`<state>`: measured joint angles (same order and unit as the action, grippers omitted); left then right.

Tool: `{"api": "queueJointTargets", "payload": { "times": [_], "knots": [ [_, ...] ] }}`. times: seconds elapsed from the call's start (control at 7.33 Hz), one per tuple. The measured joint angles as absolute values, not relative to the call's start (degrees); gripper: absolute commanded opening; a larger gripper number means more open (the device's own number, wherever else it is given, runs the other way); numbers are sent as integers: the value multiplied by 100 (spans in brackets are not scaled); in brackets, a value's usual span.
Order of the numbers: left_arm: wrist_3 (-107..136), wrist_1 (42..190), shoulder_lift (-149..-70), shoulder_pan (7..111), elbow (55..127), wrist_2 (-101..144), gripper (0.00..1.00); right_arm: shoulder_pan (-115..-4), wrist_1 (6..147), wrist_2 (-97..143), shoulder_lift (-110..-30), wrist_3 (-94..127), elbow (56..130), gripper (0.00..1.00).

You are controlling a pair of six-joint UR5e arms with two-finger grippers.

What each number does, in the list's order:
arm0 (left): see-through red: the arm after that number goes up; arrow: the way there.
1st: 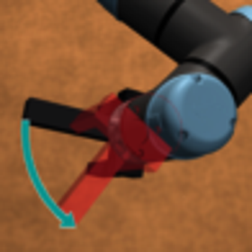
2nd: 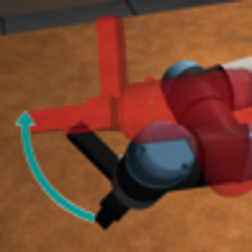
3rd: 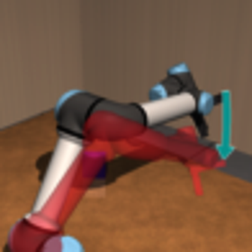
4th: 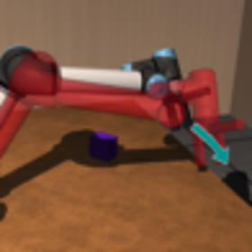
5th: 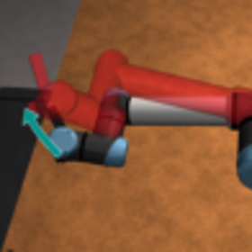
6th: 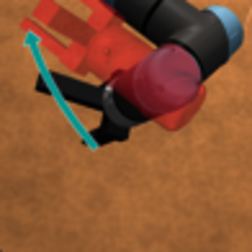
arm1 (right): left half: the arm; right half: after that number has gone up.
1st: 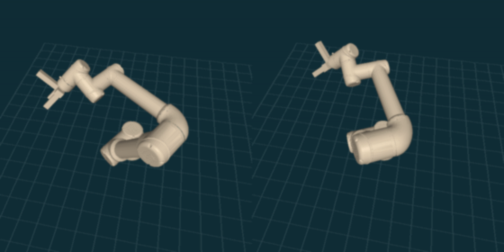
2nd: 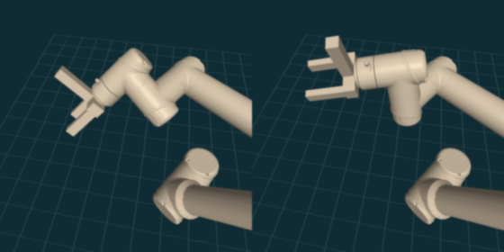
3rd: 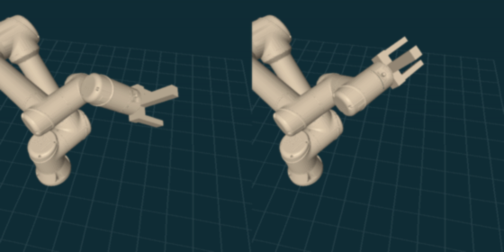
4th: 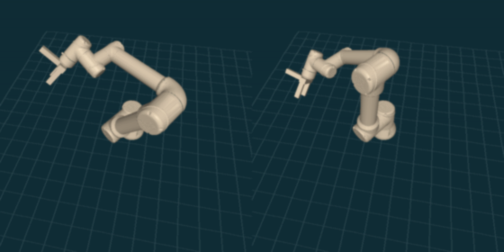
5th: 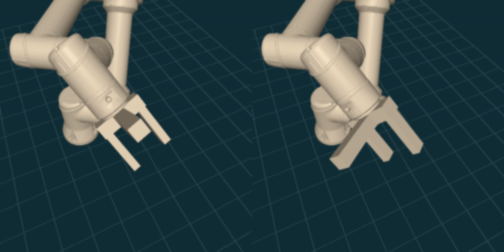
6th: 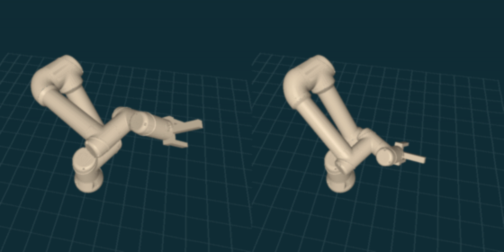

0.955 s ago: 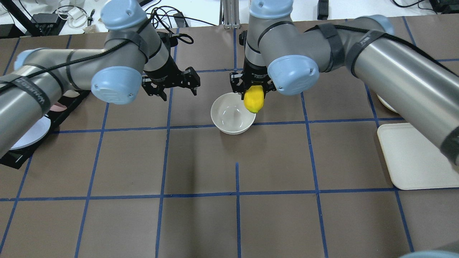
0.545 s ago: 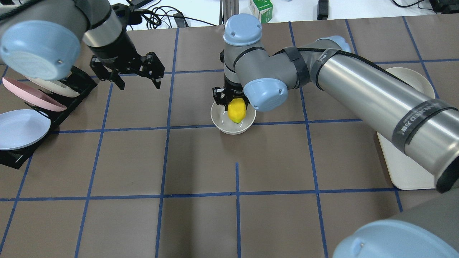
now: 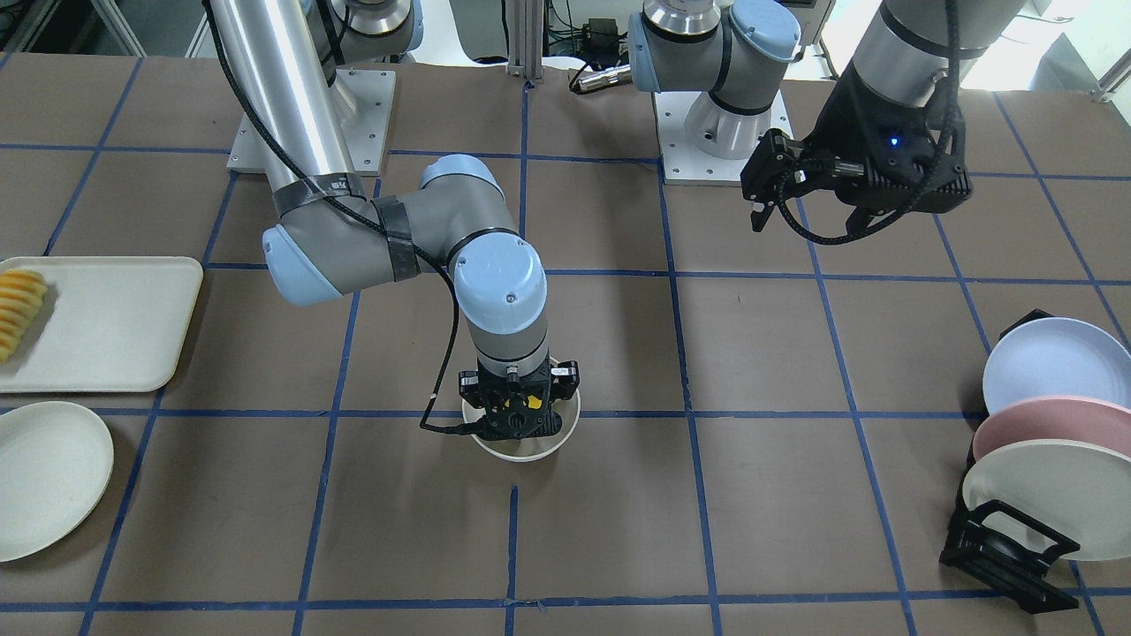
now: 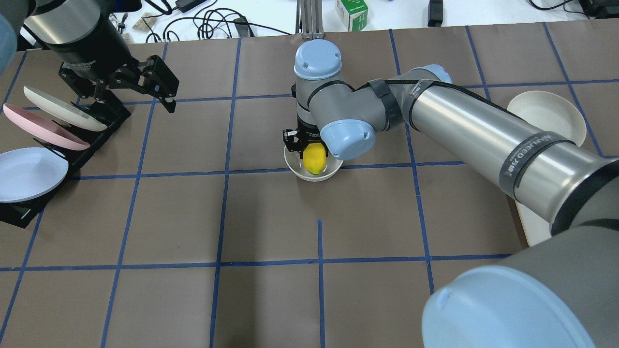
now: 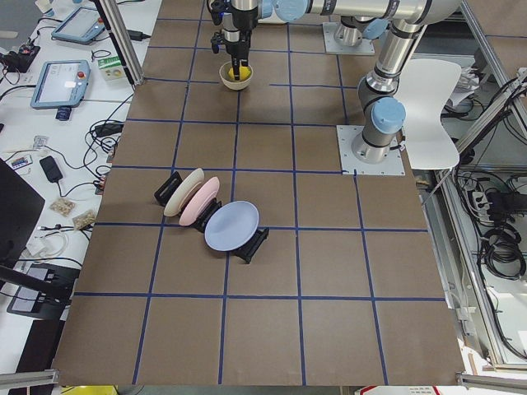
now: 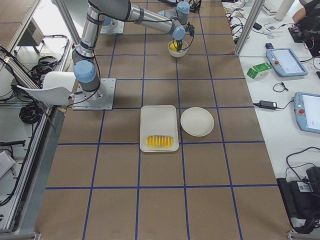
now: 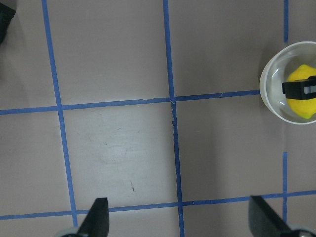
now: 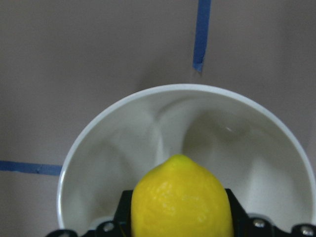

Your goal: Place bowl and put lemon in it

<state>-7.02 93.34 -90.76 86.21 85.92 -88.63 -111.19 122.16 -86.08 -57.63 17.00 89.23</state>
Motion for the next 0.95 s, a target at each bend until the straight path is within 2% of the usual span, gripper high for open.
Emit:
{"api": "queueJointTargets", "payload": {
  "times": [0.14,0.27,0.68,0.95],
  "knots": [
    [-692,9330,-9088,8627,8620,-8811,100,-11123,12244,-8629,-5720,1702,8927,94],
    [-699,9327,-9089,8638,8656,-8799,100,-11125,12257,-8652,-5705,1704,8928,100],
    [-687,9318,-9069,8648,8675,-8822,100,-11102,12192,-8706,-5991,1695,8883,100],
    [-706,9317,-9061,8643,8632,-8862,100,-11031,11676,-8763,-6772,1668,8857,100]
  ]
}}
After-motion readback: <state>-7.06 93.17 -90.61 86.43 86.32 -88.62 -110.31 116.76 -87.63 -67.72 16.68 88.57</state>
